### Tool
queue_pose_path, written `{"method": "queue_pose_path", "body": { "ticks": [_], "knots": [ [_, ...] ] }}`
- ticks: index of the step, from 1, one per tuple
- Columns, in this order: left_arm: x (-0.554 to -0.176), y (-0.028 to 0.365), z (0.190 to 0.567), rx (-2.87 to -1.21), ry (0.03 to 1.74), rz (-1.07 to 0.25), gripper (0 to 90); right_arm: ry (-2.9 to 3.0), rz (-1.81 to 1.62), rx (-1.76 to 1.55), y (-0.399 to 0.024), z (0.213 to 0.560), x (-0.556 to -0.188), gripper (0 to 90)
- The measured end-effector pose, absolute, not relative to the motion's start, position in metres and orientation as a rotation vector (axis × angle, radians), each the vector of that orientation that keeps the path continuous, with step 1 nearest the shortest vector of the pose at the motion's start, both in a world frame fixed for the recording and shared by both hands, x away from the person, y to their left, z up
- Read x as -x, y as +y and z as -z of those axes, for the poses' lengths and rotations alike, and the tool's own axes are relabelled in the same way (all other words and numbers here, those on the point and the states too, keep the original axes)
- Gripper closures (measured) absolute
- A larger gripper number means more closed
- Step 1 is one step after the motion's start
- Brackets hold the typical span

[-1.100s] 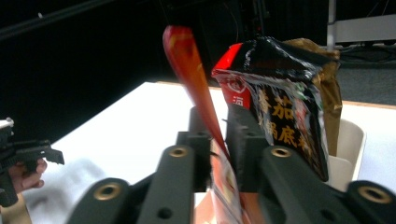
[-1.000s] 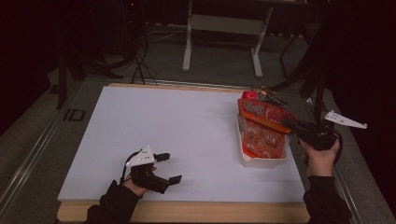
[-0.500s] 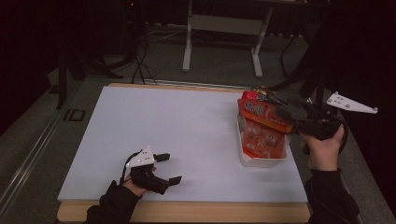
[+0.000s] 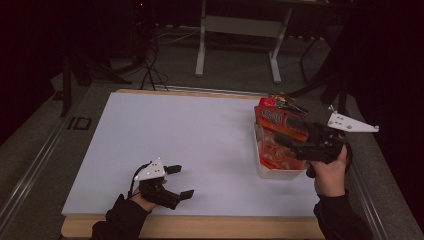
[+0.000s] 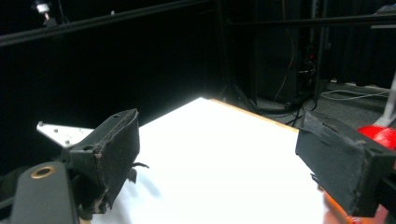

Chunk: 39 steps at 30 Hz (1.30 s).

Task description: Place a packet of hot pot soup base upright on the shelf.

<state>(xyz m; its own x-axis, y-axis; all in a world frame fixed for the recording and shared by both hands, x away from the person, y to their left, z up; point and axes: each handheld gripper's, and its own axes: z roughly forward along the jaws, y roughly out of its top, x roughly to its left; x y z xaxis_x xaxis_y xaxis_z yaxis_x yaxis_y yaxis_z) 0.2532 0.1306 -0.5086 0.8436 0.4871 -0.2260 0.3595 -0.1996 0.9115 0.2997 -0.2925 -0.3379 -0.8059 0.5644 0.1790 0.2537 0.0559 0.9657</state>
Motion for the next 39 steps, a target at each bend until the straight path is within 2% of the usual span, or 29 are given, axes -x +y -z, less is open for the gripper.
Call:
{"method": "queue_pose_path", "body": {
  "ticks": [21,39],
  "knots": [
    [-0.252,0.132,0.508,-1.811,0.637,-0.14,3.9,2.277,-1.742,-0.823,-0.254,0.424,-0.285,14.1],
    [-0.25,0.132,0.507,-1.81,0.627,-0.146,3.9,2.425,-1.62,-0.781,-0.247,0.465,-0.271,14.0]
  ]
}}
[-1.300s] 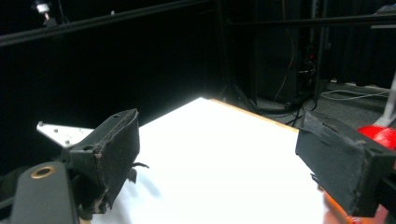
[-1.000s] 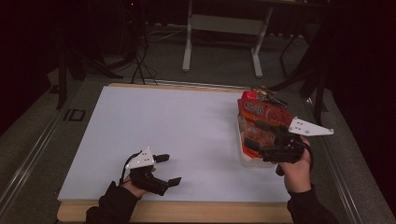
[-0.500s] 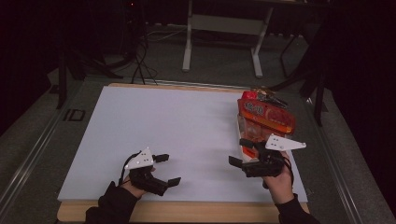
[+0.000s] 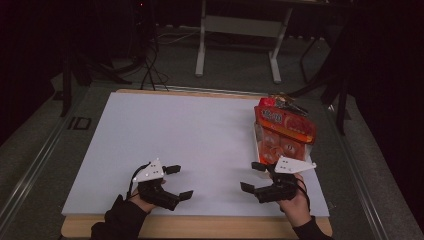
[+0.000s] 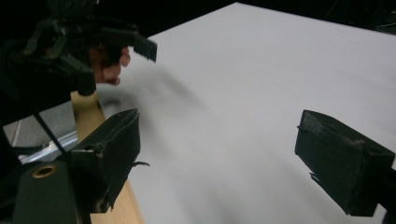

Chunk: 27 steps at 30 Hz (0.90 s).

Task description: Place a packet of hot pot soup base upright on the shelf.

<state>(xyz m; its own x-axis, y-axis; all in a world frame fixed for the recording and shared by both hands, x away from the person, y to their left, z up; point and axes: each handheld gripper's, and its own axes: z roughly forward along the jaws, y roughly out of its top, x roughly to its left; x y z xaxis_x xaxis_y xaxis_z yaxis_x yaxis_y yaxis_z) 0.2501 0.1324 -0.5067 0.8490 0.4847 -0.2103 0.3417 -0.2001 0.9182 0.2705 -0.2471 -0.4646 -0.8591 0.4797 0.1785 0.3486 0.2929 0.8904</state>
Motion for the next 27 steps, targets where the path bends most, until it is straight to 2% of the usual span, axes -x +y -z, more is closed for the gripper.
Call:
{"method": "queue_pose_path", "body": {
  "ticks": [27],
  "knots": [
    [-0.249,0.13,0.513,-1.821,0.625,-0.145,3.9,2.496,-1.476,-0.823,-0.266,0.491,-0.263,14.1]
  ]
}}
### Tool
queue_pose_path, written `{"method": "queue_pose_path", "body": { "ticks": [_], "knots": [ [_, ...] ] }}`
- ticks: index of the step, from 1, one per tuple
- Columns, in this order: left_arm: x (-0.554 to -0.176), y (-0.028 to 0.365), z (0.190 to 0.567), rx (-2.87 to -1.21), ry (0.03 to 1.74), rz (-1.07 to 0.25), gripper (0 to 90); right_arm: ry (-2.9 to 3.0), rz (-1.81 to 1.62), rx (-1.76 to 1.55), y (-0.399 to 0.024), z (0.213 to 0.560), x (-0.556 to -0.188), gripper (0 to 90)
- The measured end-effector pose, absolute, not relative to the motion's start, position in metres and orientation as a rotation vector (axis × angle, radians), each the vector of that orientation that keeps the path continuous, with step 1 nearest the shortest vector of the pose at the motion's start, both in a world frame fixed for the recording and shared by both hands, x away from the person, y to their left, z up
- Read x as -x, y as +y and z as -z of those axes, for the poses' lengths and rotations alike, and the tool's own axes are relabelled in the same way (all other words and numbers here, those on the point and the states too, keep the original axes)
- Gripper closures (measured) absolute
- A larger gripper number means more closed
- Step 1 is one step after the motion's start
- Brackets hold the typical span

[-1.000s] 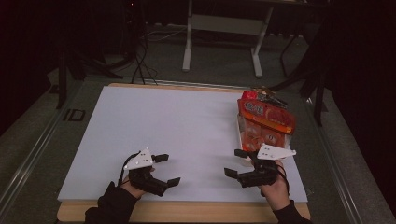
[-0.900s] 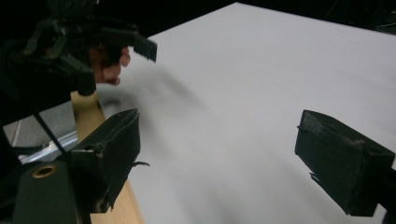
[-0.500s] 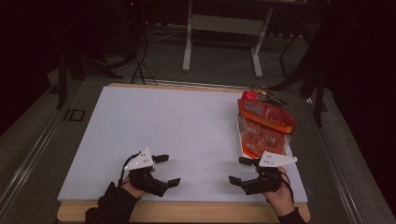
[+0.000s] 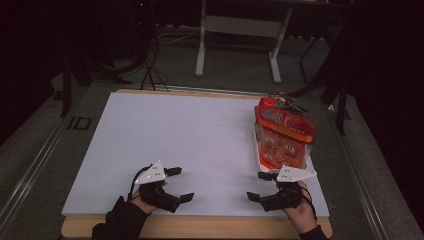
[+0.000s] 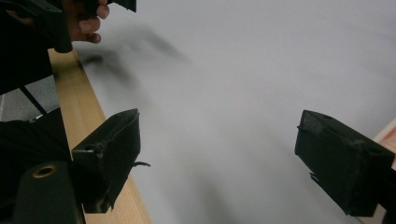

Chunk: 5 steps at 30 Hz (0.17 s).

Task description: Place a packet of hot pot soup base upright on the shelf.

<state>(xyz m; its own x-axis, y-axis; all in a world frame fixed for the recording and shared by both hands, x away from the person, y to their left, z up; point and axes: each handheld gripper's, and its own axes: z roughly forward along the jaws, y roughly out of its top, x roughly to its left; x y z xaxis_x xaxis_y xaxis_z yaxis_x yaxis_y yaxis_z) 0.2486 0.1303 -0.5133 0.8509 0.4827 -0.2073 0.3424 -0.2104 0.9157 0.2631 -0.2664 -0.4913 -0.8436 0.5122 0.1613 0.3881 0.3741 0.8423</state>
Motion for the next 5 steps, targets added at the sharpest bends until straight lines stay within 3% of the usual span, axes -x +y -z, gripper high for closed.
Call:
{"method": "queue_pose_path", "body": {
  "ticks": [5],
  "knots": [
    [-0.249,0.1312,0.5136,-1.816,0.627,-0.149,3.9,2.489,-1.471,-0.816,-0.2671,0.4911,-0.2632,14.0]
  ]
}}
